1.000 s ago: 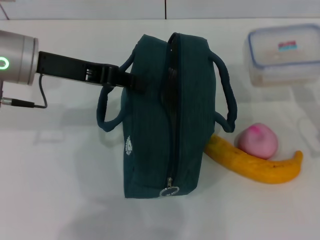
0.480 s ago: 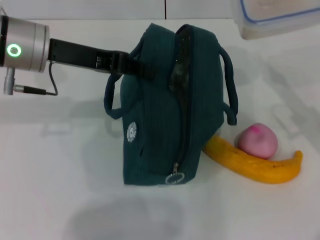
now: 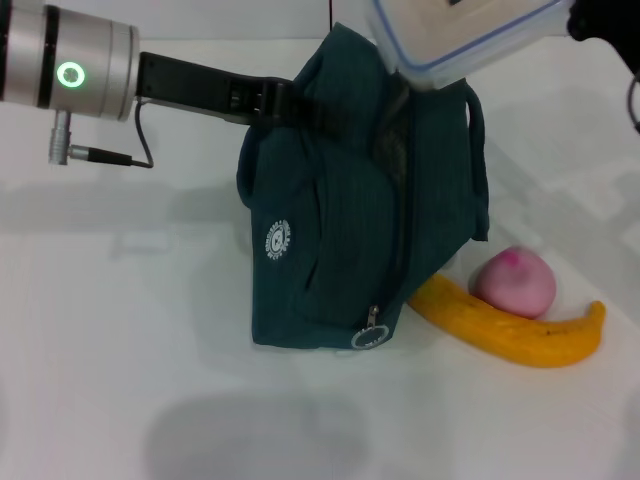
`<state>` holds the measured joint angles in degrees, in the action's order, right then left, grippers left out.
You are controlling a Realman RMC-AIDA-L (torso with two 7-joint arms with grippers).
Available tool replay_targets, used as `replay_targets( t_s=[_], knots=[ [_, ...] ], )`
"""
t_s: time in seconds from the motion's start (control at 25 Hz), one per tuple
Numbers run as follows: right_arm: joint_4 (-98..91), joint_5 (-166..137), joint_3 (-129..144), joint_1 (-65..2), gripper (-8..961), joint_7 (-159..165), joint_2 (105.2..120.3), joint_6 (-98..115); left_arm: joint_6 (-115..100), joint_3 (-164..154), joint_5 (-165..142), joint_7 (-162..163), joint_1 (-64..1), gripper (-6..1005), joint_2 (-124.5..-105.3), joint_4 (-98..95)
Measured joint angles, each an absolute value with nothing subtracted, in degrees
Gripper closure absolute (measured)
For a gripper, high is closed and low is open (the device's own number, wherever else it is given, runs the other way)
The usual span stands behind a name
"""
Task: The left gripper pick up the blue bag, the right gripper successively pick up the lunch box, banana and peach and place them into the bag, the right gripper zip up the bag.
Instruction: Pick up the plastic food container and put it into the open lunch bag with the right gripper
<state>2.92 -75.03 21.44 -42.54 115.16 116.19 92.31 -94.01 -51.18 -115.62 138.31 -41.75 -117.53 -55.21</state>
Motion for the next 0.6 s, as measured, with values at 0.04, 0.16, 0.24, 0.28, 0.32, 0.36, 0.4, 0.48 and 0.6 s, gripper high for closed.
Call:
replay_targets(
  t_s=[0.04, 0.16, 0.24, 0.28, 0.32, 0.36, 0.4, 0.48, 0.6],
  knots=[
    [3.03, -75.63, 21.51, -42.85, 858, 113.96, 116.19, 91.93, -93.95, -51.18, -115.62, 138.20, -41.82, 955, -117.53, -55.21],
    [3.16, -77.97, 21.59, -43.27, 858, 111.18, 116.19, 90.74, -93.83, -51.16, -115.62, 137.92, -42.09, 955, -117.58, -55.20],
    [3.17, -78.89, 21.61, -43.29, 859, 110.18, 116.19, 89.73, -93.72, -51.15, -115.62, 137.88, -42.17, 955, -117.60, -55.19],
    [3.18, -79.07, 21.75, -43.24, 859, 109.75, 116.19, 89.13, -93.55, -51.15, -115.62, 137.83, -42.21, 955, -117.60, -55.19],
    [3.19, -79.13, 21.94, -43.15, 859, 109.37, 116.19, 88.62, -93.41, -51.15, -115.62, 137.79, -42.22, 955, -117.60, -55.19],
    [3.19, -79.22, 22.33, -42.99, 859, 108.93, 116.19, 88.04, -93.32, -51.15, -115.62, 137.73, -42.24, 955, -117.60, -55.19],
    [3.18, -79.35, 22.61, -42.90, 859, 108.68, 116.19, 87.62, -93.21, -51.15, -115.62, 137.61, -42.26, 955, -117.59, -55.19],
    [3.05, -79.83, 23.24, -42.74, 859, 108.36, 116.19, 86.87, -93.10, -51.15, -115.62, 137.50, -42.27, 955, -117.51, -55.19],
    [2.91, -80.60, 23.69, -42.64, 859, 107.41, 116.19, 85.76, -92.75, -51.15, -115.62, 137.27, -42.37, 955, -117.37, -55.19]
  ],
)
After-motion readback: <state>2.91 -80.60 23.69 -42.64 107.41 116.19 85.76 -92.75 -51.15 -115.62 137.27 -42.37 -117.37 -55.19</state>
